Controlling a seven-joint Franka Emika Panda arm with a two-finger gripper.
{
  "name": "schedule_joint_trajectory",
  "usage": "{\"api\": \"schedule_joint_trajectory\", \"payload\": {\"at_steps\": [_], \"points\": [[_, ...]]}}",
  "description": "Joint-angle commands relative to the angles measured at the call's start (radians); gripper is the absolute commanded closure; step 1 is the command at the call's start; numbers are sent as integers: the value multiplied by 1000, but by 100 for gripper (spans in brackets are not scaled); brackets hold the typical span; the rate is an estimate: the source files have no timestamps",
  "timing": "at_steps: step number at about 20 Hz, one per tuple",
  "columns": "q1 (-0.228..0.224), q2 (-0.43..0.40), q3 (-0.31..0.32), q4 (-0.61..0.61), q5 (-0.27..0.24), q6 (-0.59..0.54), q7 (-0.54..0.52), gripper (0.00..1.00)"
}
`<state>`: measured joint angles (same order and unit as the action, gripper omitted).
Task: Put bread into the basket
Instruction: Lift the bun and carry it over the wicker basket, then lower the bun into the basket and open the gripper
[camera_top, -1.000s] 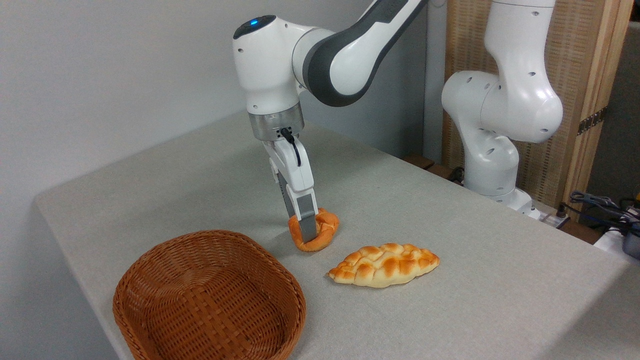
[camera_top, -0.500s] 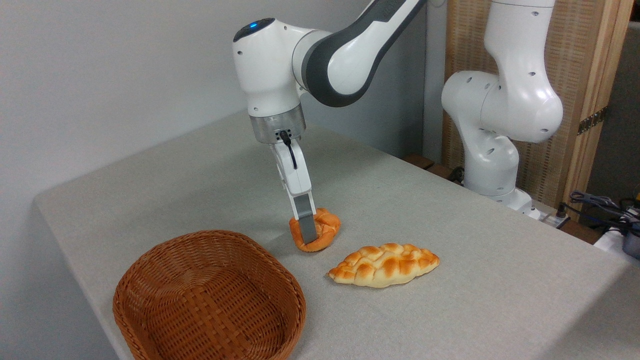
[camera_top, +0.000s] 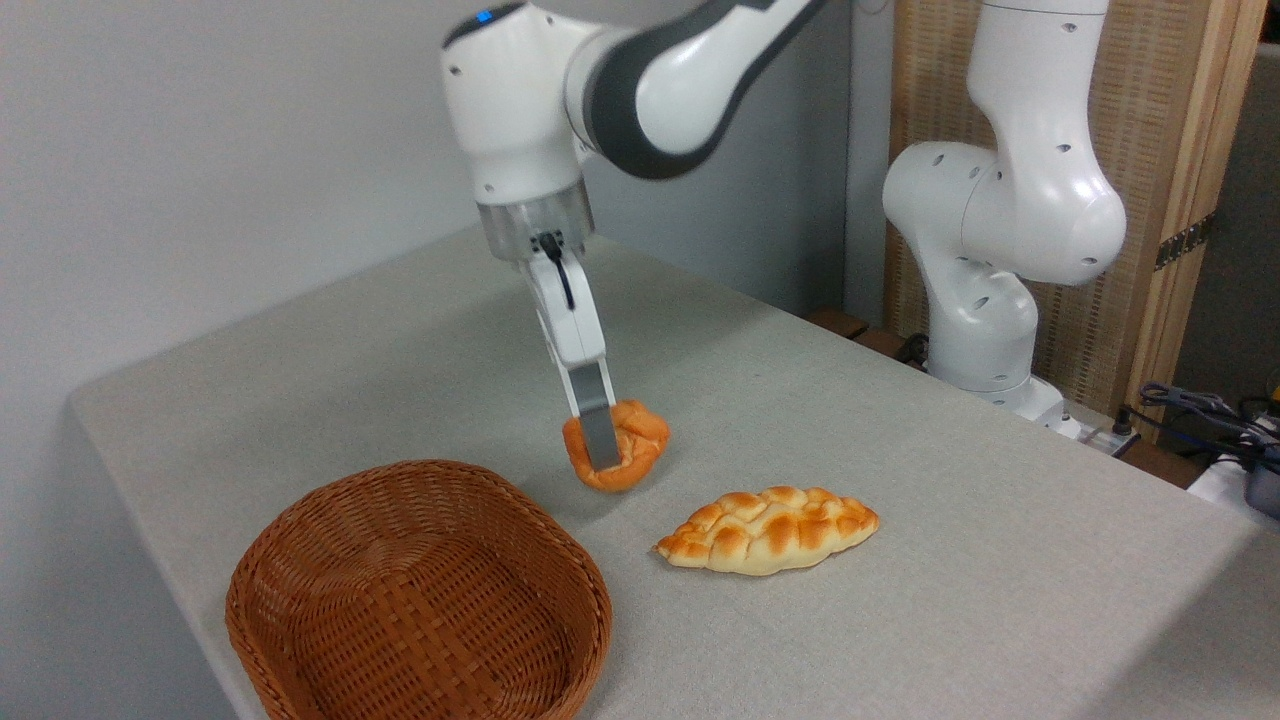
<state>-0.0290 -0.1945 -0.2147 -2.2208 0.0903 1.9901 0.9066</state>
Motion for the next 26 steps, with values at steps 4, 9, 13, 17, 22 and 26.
{"api": "schedule_joint_trajectory", "payload": {"at_steps": [4, 9, 13, 17, 22, 26], "points": [[5, 211, 35, 426, 16, -128, 3, 72], [3, 323, 57, 540, 19, -36, -8, 46], [4, 377, 54, 537, 22, 73, -6, 6], [3, 374, 51, 540, 5, 82, -41, 0], [3, 368, 44, 541, 3, 82, -126, 0], [3, 354, 46, 546, 3, 82, -126, 0]]}}
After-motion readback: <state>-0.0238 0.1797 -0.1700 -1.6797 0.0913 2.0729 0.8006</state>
